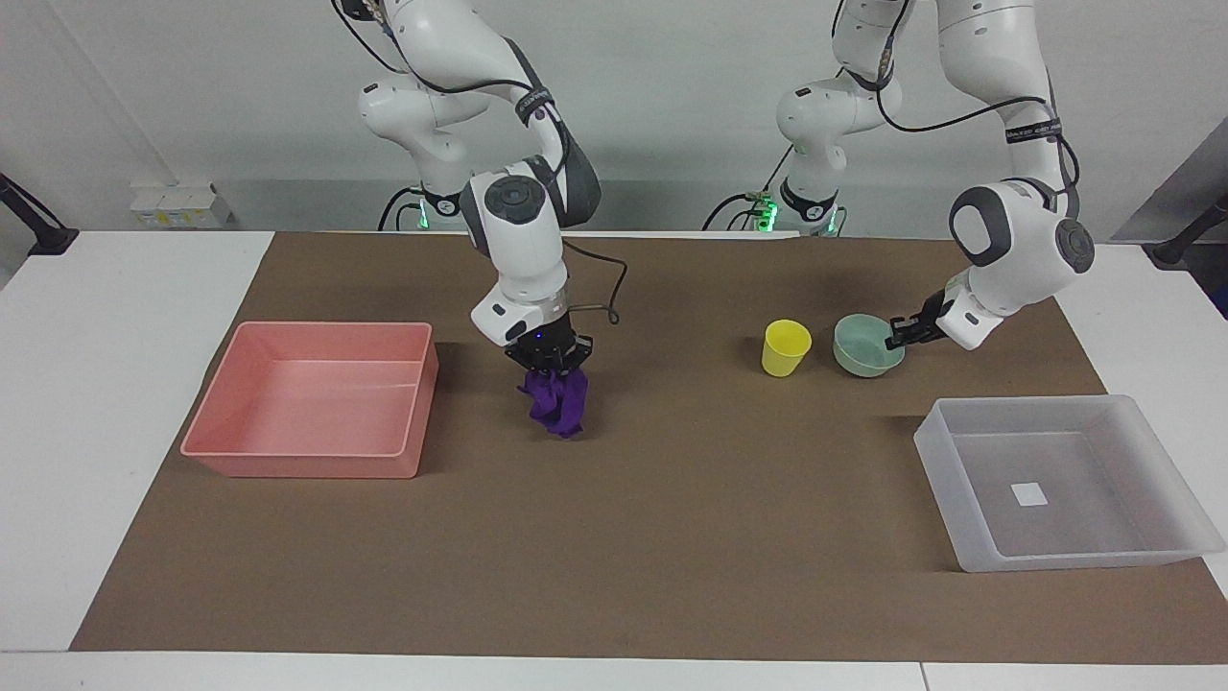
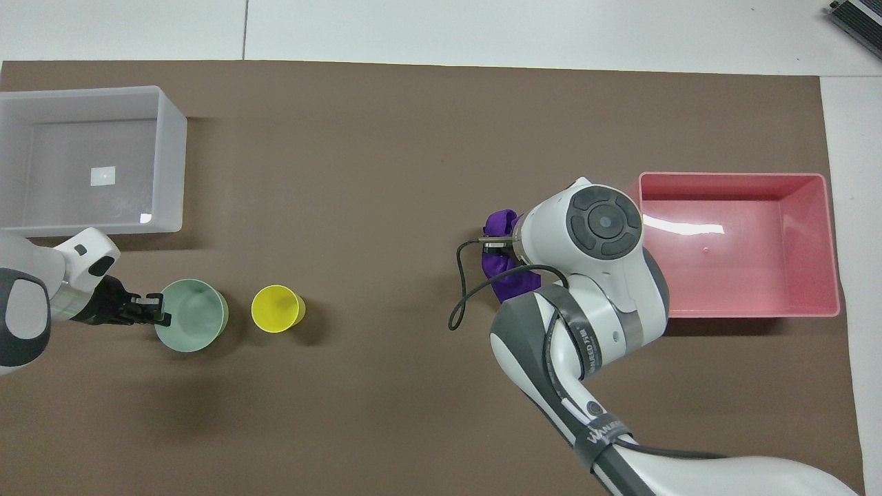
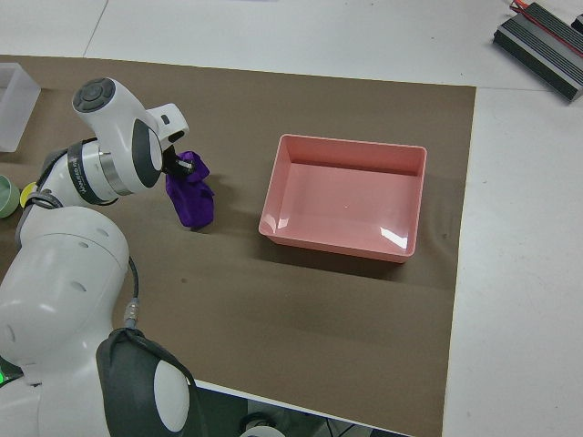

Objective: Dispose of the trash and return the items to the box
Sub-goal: 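Carry the cloth into the pink box while the left gripper lifts the bowl, then release the cloth with the right gripper while the left gripper drops the bowl, then grasp the yellow cup with the left gripper while the right gripper withdraws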

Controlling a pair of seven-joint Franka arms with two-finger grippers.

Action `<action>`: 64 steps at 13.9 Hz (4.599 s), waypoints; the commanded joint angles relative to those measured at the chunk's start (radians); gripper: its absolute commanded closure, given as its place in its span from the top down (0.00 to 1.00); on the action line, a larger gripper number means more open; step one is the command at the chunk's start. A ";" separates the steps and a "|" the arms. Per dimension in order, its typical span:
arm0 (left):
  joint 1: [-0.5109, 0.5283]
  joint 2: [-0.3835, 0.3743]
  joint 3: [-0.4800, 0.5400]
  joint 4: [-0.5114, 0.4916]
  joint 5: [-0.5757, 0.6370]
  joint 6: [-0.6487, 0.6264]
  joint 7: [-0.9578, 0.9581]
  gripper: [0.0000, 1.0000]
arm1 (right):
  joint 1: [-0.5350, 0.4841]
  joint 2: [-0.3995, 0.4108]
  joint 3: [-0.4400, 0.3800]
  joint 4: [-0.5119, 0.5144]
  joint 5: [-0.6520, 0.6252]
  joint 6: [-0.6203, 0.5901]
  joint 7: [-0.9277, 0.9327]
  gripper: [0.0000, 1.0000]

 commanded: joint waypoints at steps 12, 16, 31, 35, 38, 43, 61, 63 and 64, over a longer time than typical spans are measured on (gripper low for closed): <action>0.164 0.330 0.001 0.830 -0.002 -0.348 0.017 0.00 | -0.445 -0.154 -0.006 0.154 -0.027 -0.260 -0.457 0.00; 0.166 0.504 0.002 0.941 0.001 -0.129 0.016 0.00 | -0.497 -0.145 -0.007 -0.039 -0.029 -0.109 -0.585 0.00; 0.112 0.564 0.002 0.936 0.087 -0.070 0.010 1.00 | -0.447 -0.102 -0.004 -0.140 -0.073 0.050 -0.351 1.00; 0.091 0.440 -0.002 0.935 0.089 -0.264 0.002 1.00 | -0.445 -0.152 0.011 0.010 -0.076 -0.160 -0.343 1.00; -0.004 0.304 -0.001 0.868 0.089 -0.491 -0.128 1.00 | -0.447 -0.194 0.009 0.100 -0.078 -0.295 -0.351 1.00; -0.213 -0.012 -0.010 0.373 0.081 -0.321 -0.247 1.00 | -0.450 -0.266 0.006 0.207 -0.060 -0.484 -0.354 1.00; -0.316 0.064 0.001 0.224 -0.023 -0.169 -0.251 0.00 | -0.447 -0.266 -0.006 0.336 -0.023 -0.679 -0.369 1.00; -0.231 0.070 -0.001 0.368 -0.023 -0.317 -0.239 0.00 | -0.419 -0.263 -0.023 0.341 -0.032 -0.679 -0.371 1.00; -0.200 0.066 0.001 0.422 -0.022 -0.346 -0.234 0.00 | -0.393 -0.261 -0.061 0.339 -0.033 -0.679 -0.371 1.00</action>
